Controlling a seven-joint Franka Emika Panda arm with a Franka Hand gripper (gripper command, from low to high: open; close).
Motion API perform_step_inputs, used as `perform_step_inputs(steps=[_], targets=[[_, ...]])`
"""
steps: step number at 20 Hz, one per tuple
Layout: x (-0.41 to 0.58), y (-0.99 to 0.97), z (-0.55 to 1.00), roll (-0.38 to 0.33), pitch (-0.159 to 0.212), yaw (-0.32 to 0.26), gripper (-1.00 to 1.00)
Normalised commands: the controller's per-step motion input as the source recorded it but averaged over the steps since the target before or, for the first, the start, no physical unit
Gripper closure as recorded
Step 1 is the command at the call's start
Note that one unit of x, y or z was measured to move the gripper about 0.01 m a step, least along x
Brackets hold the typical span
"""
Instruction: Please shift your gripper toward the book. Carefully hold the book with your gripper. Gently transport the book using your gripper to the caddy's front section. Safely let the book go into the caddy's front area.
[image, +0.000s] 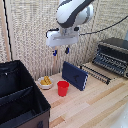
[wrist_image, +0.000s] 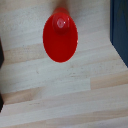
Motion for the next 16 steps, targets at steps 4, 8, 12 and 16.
perform_step_inputs(steps=[4, 8, 12, 16], targets=[[0.245, -0.65, -0.2, 0.065, 0.0, -0.009, -1.0], [0.31, -0.82, -0.23, 0.087, -0.003, 0.027, -1.0], [0.299, -0.79, -0.2, 0.091, -0.02, 0.071, -1.0], [0.209, -0.6, -0.21, 0.067, -0.001, 0.08, -1.0]])
